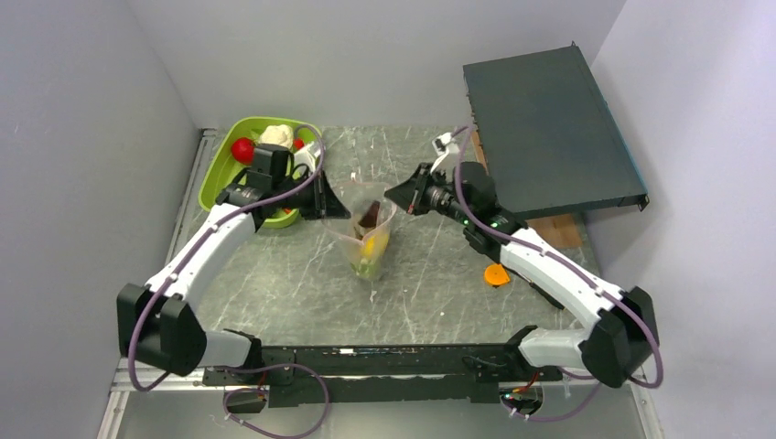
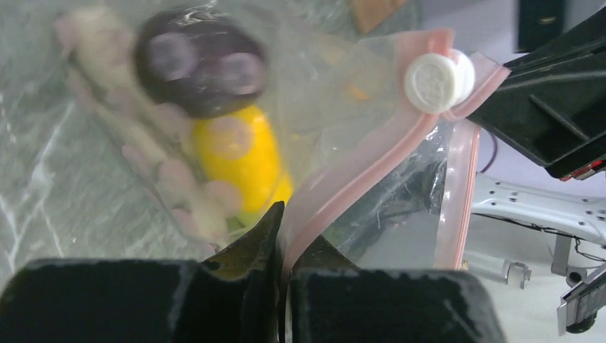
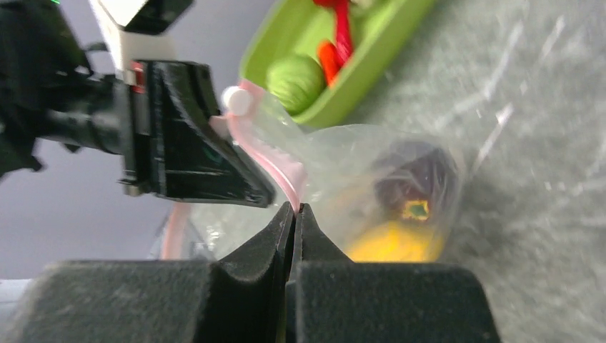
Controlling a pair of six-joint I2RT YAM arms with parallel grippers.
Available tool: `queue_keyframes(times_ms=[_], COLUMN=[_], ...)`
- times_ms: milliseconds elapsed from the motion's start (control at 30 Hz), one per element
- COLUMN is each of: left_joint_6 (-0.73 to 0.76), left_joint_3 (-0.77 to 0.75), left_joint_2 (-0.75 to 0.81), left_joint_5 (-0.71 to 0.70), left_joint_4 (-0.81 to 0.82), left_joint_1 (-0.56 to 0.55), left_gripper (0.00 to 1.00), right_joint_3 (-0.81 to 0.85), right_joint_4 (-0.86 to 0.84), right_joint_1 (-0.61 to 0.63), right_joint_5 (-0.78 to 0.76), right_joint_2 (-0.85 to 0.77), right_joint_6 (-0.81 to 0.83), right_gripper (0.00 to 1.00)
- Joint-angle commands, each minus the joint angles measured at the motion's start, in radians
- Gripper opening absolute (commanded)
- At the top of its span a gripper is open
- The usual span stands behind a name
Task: Place the food in the zip-top bag and seal the zipper
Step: Adjust the zipper food storage bag at the center of the board.
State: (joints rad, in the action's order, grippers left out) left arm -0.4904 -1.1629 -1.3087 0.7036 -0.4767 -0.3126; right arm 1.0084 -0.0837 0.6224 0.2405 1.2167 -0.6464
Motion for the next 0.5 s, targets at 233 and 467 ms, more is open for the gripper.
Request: queue_keyframes(times_ms=[233, 467], left_joint_6=[0.090, 0.118], left_joint_3=[-0.113, -0.164], left_joint_2=[0.037, 0.099], left_joint_5=[-0.049, -0.069], left_joint_4=[-0.078, -0.108], left_joint_1=[0.009, 0.011], left_gripper=[0.40, 0.49], right_joint_3=[0.070, 0.139], right_joint_4=[-0.003, 0.002], right_joint_1=[-0.005, -0.005], right_joint_5=[-0.064, -0.097], right_joint_2=[0.024, 0.002], right_joint_6=[0.048, 0.063], right_gripper=[0.00, 0.00])
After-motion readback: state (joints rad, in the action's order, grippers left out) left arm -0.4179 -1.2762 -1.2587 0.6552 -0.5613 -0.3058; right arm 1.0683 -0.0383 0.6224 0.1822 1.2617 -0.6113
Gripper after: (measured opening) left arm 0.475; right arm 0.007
